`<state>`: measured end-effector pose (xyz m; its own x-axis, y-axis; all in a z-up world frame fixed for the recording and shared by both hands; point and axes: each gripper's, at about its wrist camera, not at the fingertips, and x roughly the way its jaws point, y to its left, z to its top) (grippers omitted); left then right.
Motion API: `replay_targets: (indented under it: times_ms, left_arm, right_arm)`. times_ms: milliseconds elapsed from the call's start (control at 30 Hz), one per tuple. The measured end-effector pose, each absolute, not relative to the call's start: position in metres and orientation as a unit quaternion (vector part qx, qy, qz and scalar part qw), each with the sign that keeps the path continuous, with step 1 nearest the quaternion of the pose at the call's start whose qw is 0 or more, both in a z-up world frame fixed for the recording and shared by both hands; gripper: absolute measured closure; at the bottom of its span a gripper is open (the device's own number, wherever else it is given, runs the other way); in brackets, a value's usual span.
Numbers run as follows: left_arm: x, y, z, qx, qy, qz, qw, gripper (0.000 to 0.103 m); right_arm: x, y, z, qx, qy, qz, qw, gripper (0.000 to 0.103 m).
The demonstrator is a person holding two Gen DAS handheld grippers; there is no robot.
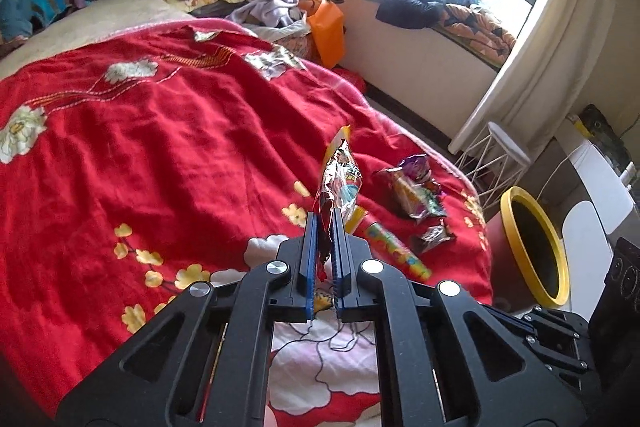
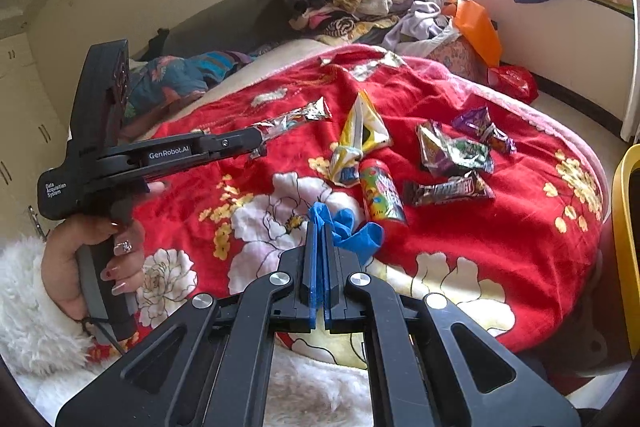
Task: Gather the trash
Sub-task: 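Carry the wrapper and blue glove in both tools over the bin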
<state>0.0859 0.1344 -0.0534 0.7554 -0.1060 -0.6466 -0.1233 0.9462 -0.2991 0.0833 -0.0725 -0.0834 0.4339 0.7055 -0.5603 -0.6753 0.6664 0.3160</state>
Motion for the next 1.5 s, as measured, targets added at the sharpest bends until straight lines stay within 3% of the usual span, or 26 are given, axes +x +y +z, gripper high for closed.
replay_targets:
  times_ms: [1500]
  left_arm:
    - [0.083,0.074,-0.028,-0.121,0.33,-0.077,0.933,0.099]
  right_arm:
    - [0.102,-0.163,-0.042,0.097,0.275,0.315,0.903,0.101]
